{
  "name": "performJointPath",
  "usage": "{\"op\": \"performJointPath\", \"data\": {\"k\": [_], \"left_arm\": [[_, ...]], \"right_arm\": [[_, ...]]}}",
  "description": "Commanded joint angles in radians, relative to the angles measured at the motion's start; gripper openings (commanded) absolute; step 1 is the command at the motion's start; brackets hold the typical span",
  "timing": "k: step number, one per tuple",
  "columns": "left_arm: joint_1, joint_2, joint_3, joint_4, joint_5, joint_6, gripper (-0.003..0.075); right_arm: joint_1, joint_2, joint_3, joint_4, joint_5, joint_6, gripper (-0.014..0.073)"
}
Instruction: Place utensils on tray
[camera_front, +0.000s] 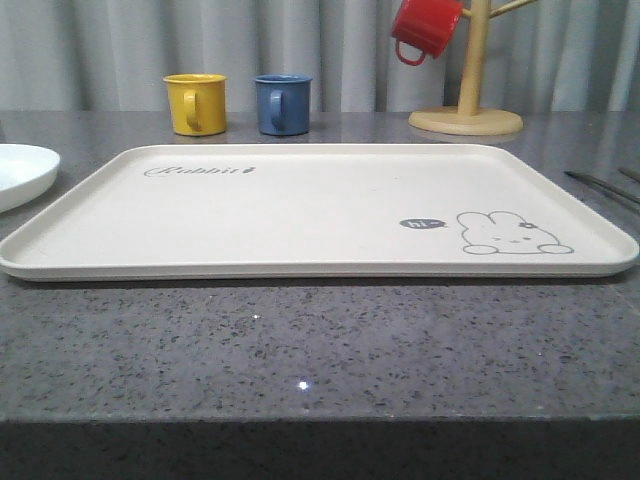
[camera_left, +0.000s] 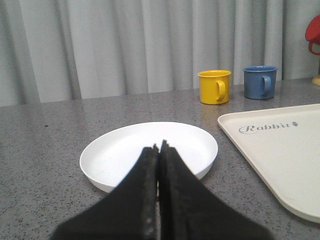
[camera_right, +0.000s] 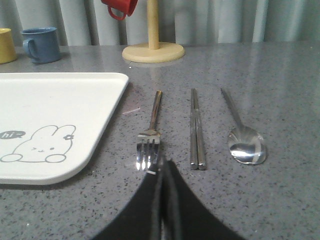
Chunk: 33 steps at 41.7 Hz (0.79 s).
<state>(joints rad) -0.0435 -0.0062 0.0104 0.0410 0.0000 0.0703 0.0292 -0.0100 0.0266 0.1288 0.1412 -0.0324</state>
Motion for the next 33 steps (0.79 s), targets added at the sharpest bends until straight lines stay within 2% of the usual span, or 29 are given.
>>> {"op": "performJointPath", "data": {"k": [1, 19, 27, 33], "left_arm": [[0.002, -0.023, -0.003, -0.009, -0.079, 0.000, -0.0018], [0.002, -0.023, -0.003, -0.009, -0.079, 0.000, -0.0018], [0.002, -0.023, -0.003, -0.009, -0.079, 0.000, -0.0018], [0.002, -0.023, -0.007, -0.009, -0.130, 0.000, -0.0018]], "right_arm": [[-0.005, -0.017, 0.000, -0.006, -0.086, -0.005, -0.0069], [-0.005, -0.017, 0.000, -0.006, -0.088, -0.005, -0.0069], [-0.005, -0.017, 0.000, -0.006, -0.135, -0.005, -0.0069], [-0.005, -0.017, -0.018, 0.035, -0.158, -0.005, -0.0069]]}}
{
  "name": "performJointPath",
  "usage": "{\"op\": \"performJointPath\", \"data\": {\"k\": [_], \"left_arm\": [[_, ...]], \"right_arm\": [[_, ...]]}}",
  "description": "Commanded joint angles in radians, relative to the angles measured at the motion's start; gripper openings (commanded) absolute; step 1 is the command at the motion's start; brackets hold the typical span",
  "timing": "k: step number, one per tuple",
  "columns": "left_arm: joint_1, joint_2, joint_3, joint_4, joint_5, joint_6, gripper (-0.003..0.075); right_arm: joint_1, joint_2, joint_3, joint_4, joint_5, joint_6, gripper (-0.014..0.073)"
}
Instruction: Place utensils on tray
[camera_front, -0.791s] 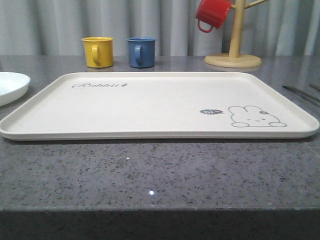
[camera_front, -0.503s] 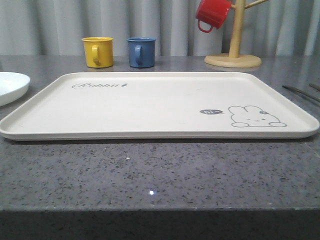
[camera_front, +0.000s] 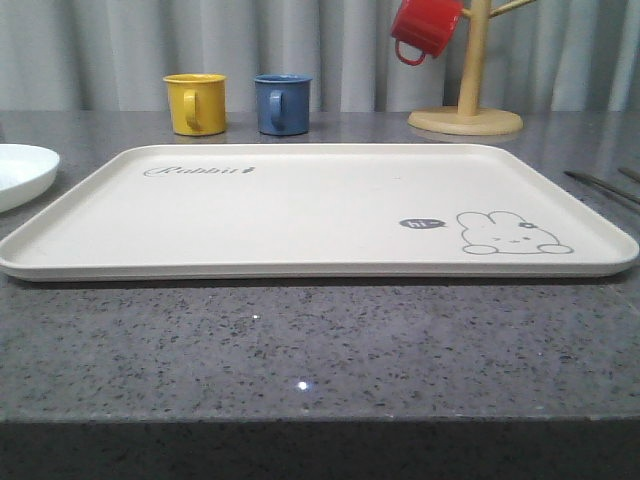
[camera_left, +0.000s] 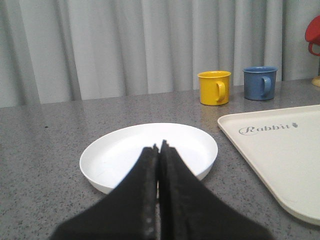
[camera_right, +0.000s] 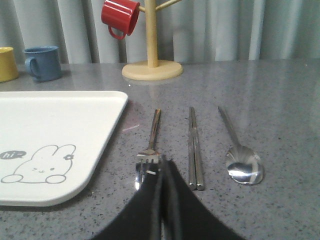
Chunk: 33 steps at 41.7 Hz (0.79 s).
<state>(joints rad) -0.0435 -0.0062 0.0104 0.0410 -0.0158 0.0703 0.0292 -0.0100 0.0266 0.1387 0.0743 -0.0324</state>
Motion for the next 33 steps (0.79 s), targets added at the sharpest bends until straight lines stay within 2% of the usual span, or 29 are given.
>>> {"op": "performJointPath", "data": {"k": [1, 7, 14, 27, 33], "left_arm": [[0.002, -0.023, -0.013, -0.009, -0.121, 0.000, -0.0018], [0.002, -0.014, -0.100, -0.012, -0.097, 0.000, -0.0018], [0.002, 0.048, -0.279, -0.012, 0.067, 0.000, -0.0018], [0.002, 0.321, -0.652, -0.012, 0.453, 0.000, -0.0018], [0.002, 0.423, -0.690, -0.012, 0.467, 0.000, -0.0018]], "right_arm": [[-0.005, -0.017, -0.026, 0.030, -0.084, -0.005, -0.0069], [-0.005, -0.016, -0.134, 0.032, -0.002, -0.005, -0.0069], [-0.005, 0.030, -0.302, 0.014, 0.095, -0.005, -0.0069], [-0.005, 0.324, -0.620, -0.022, 0.323, -0.005, -0.0069], [-0.005, 0.447, -0.666, -0.021, 0.389, -0.005, -0.0069]]}}
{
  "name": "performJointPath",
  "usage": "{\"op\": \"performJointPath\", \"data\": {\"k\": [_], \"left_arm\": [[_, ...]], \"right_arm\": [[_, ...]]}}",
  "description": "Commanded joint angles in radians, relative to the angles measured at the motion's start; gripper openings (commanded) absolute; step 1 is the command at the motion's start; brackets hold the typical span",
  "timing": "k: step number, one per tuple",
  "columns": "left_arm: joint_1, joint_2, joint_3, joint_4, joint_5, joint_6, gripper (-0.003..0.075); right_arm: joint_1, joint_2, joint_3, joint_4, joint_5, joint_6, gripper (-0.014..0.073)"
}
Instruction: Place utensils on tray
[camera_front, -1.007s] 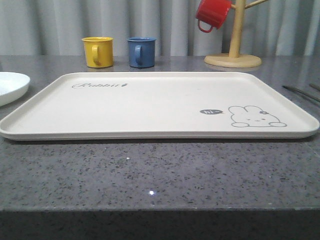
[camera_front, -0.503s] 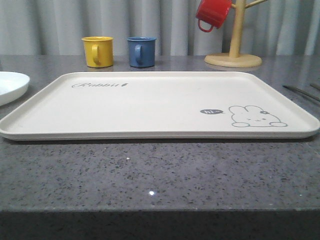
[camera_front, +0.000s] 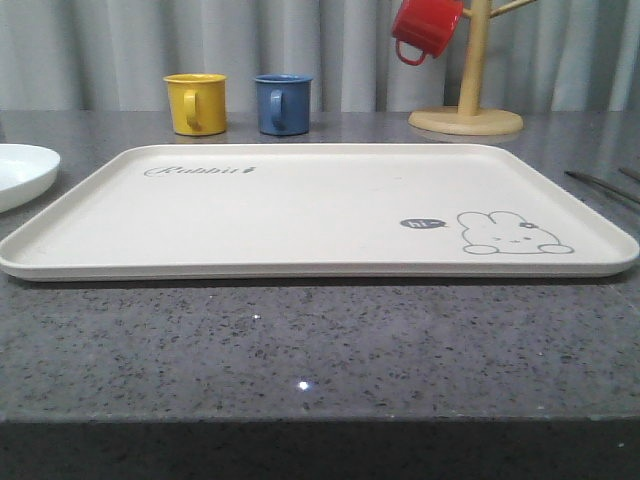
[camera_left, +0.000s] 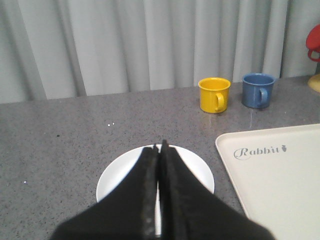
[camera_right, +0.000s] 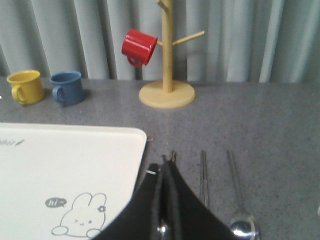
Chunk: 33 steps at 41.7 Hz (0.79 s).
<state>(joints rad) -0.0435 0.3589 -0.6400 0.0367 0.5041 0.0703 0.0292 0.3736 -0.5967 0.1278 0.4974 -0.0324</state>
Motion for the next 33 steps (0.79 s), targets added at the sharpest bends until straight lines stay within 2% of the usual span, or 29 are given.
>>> {"op": "performJointPath", "data": {"k": [1, 16, 20, 22, 25, 27, 31, 33], "left_arm": [[0.002, 0.069, -0.040, -0.007, -0.051, 0.000, -0.0018], [0.002, 0.208, -0.008, -0.007, -0.049, 0.000, -0.0018], [0.002, 0.229, -0.008, -0.007, -0.051, 0.000, -0.0009], [0.002, 0.240, -0.008, -0.007, -0.051, 0.000, 0.0029], [0.002, 0.252, -0.008, -0.007, -0.049, 0.000, 0.0146], [0.002, 0.256, -0.008, -0.007, -0.049, 0.000, 0.0272], [0.002, 0.265, -0.010, -0.007, -0.043, 0.000, 0.0451], [0.002, 0.271, -0.018, -0.007, -0.022, 0.000, 0.0490]], "right_arm": [[-0.005, 0.088, -0.042, -0.010, -0.031, -0.005, -0.0069], [-0.005, 0.264, -0.042, -0.007, -0.007, -0.005, -0.0067], [-0.005, 0.282, -0.042, -0.009, 0.005, -0.005, -0.0028], [-0.005, 0.288, -0.042, -0.011, 0.012, -0.006, 0.0038], [-0.005, 0.294, -0.042, -0.011, 0.016, -0.006, 0.0169], [-0.005, 0.294, -0.042, -0.011, 0.016, -0.006, 0.0269], [-0.005, 0.294, -0.042, -0.010, 0.016, -0.006, 0.0355], [-0.005, 0.294, -0.042, -0.010, 0.016, -0.006, 0.0356]]}}
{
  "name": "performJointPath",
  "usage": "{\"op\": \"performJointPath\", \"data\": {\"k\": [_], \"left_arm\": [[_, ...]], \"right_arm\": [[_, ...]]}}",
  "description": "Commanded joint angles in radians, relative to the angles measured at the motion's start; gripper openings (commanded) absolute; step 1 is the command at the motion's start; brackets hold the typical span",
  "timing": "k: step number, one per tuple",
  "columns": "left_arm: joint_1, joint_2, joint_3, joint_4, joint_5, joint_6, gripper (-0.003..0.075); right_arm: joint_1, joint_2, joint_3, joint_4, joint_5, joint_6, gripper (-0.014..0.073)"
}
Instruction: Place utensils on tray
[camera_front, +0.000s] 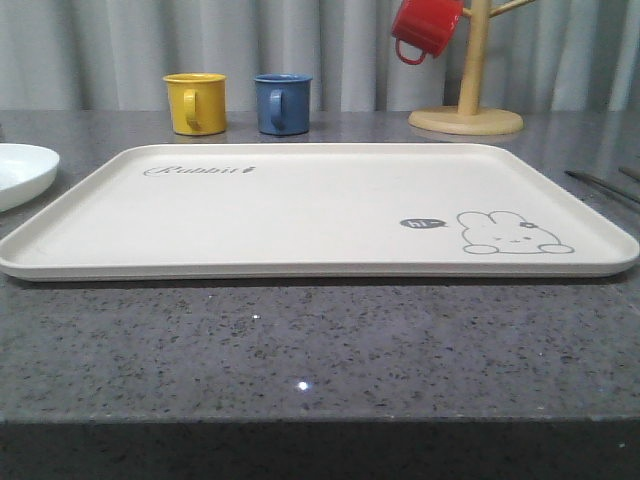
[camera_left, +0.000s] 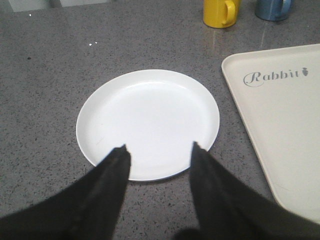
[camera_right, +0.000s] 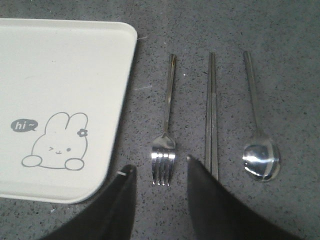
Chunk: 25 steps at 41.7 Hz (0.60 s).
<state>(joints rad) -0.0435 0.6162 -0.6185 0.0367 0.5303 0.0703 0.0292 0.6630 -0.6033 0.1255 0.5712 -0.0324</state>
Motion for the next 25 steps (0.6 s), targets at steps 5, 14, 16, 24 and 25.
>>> {"op": "performJointPath", "data": {"k": [5, 14, 16, 24, 25], "left_arm": [[0.002, 0.064, -0.106, 0.013, 0.079, 0.000, 0.0505], [0.024, 0.229, -0.256, 0.152, 0.276, -0.039, 0.0505], [0.052, 0.283, -0.283, 0.156, 0.309, -0.043, 0.0505], [0.251, 0.454, -0.354, 0.067, 0.304, -0.014, 0.0505], [0.267, 0.471, -0.356, 0.035, 0.294, 0.005, 0.0505]], "right_arm": [[-0.005, 0.005, -0.036, -0.008, -0.058, -0.006, 0.0355], [-0.005, 0.005, -0.036, -0.008, -0.058, -0.006, 0.0355], [-0.005, 0.005, -0.036, -0.008, -0.058, -0.006, 0.0355], [-0.005, 0.005, -0.036, -0.008, -0.058, -0.006, 0.0355], [-0.005, 0.005, -0.036, -0.008, -0.058, -0.006, 0.0355]]}}
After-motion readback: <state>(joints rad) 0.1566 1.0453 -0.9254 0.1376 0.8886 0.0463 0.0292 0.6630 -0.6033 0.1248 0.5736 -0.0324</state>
